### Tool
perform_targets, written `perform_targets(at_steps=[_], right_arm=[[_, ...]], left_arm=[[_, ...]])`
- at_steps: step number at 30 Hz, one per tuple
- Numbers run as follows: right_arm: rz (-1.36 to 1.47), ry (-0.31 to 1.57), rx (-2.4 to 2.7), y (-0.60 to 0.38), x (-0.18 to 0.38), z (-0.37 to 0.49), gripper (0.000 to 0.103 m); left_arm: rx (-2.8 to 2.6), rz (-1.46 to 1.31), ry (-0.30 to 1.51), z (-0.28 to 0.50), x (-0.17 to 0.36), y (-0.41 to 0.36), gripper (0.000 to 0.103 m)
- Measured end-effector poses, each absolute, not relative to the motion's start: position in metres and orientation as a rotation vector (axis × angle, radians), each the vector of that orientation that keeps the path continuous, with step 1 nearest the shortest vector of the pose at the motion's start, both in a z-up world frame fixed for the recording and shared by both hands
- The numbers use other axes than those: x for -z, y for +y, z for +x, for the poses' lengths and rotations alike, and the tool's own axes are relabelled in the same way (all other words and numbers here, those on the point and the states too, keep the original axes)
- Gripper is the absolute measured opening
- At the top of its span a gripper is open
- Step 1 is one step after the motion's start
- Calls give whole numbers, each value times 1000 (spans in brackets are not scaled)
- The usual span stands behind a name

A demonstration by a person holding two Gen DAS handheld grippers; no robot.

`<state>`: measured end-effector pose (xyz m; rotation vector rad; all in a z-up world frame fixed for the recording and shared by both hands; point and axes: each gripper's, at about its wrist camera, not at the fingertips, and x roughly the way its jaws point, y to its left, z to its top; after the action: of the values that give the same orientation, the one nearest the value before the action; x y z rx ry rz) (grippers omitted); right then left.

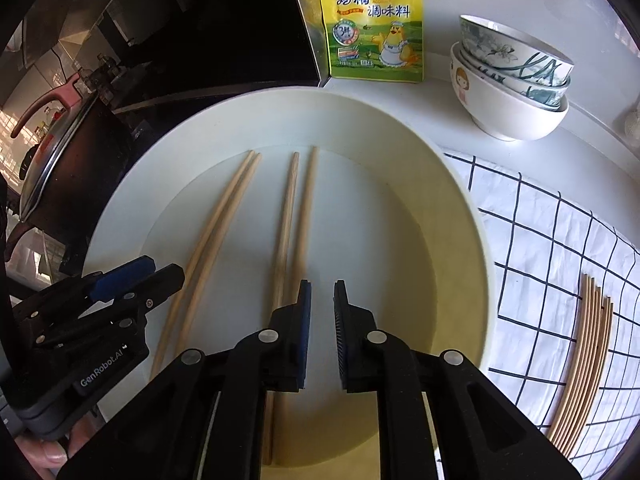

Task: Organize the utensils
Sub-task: 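Open the right tool to drop the chopstick into the basin, then move the right tool back over the remaining chopsticks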

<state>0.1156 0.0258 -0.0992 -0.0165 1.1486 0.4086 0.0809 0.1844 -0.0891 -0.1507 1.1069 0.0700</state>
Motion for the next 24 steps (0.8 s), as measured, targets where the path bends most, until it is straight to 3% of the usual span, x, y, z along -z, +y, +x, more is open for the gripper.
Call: perform_targets(at_steps=[24], right_arm=[[13,1067,-409,-11,58,78,15]], left_arm=[[-88,-154,1015,53,45,173,36]])
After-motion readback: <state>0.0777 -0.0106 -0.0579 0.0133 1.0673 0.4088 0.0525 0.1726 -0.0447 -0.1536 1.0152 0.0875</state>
